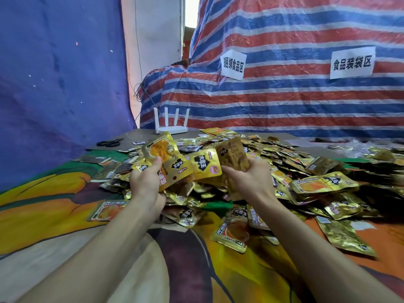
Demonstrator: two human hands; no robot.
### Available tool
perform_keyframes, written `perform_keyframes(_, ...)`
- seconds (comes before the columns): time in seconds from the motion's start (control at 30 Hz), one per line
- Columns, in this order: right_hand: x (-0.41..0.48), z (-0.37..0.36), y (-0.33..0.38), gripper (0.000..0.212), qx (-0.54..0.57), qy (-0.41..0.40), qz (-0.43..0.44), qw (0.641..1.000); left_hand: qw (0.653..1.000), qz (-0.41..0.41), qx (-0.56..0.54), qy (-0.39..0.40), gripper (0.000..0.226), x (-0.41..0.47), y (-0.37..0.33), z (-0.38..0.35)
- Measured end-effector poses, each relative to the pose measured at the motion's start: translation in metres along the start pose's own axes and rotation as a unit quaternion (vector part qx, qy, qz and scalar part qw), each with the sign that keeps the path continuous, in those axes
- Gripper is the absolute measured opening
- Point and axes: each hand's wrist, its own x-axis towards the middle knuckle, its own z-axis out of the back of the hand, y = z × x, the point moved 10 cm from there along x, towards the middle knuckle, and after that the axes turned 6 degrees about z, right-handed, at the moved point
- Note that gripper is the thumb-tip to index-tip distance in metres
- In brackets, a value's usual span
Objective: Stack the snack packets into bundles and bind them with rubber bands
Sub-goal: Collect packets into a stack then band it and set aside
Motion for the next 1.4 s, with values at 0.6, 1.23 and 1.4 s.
perform_keyframes(0.6, -0.02, -0.042, 0.001, 0.013, 0.168, 0.026, -0.006, 0.985, 0.975, -0.107, 0.161, 0.106, 0.022, -0.013, -0.001, -0.028)
perform_keyframes(1.23, -0.022, -0.037, 0.019, 0.028, 0.163, 0.045, 0.075, 0.983, 0.911, 0.0, 0.226, 0.345, 0.015, -0.067, 0.029, -0.067)
perform_keyframes(1.4, -0.02, -0.037, 0.009, 0.035, 0.182, 0.043, 0.035, 0.982, 0.929, -0.004, 0.185, 0.32, 0.018, -0.061, 0.03, -0.067)
